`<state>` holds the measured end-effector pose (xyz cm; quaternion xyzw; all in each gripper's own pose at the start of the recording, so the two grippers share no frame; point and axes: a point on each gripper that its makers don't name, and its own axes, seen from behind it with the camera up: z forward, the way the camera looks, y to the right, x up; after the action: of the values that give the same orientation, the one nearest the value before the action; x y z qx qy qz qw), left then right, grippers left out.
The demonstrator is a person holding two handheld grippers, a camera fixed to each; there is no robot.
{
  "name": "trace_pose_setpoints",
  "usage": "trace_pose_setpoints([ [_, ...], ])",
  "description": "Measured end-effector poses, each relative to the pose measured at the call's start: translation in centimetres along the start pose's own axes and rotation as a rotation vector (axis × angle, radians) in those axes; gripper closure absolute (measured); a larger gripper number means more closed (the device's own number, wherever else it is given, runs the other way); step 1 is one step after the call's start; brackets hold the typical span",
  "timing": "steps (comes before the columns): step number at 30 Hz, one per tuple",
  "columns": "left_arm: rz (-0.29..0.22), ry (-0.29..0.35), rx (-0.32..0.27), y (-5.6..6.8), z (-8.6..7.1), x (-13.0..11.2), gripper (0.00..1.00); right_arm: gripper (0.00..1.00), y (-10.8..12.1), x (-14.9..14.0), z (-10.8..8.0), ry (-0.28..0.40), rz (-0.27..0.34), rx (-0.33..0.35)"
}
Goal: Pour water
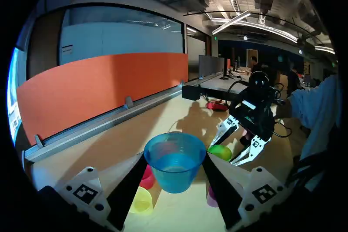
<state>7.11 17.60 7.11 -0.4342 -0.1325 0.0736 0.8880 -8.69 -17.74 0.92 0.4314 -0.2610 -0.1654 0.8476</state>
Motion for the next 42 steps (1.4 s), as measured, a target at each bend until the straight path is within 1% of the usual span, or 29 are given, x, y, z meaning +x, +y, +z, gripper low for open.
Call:
trace_pose_setpoints([
  [3,-0.003,0.005,0.006,-0.3,-0.3,0.0,0.13,0.06,0.0,0.0,0.1,-0.002,-0.003,-0.004],
  [11,-0.014,0.019,0.014,-0.6,-0.7,0.1,0.13,0.07,0.4,0.1,-0.2,0.003,0.005,-0.019],
  [18,-0.015,0.037,0.029,-0.8,-1.3,0.6,0.13,0.06,0.6,1.3,-0.9,0.030,0.006,-0.036],
  [26,-0.019,0.065,0.056,-1.0,-2.3,1.3,0.13,0.07,1.0,3.7,-2.3,0.086,0.004,-0.063],
  [35,-0.029,0.099,0.087,-1.4,-3.3,2.1,0.13,0.07,1.2,7.4,-4.3,0.175,-0.001,-0.090],
  [42,-0.021,0.124,0.099,-1.2,-4.2,2.9,0.13,0.07,1.2,10.0,-5.7,0.242,-0.010,-0.106],
])
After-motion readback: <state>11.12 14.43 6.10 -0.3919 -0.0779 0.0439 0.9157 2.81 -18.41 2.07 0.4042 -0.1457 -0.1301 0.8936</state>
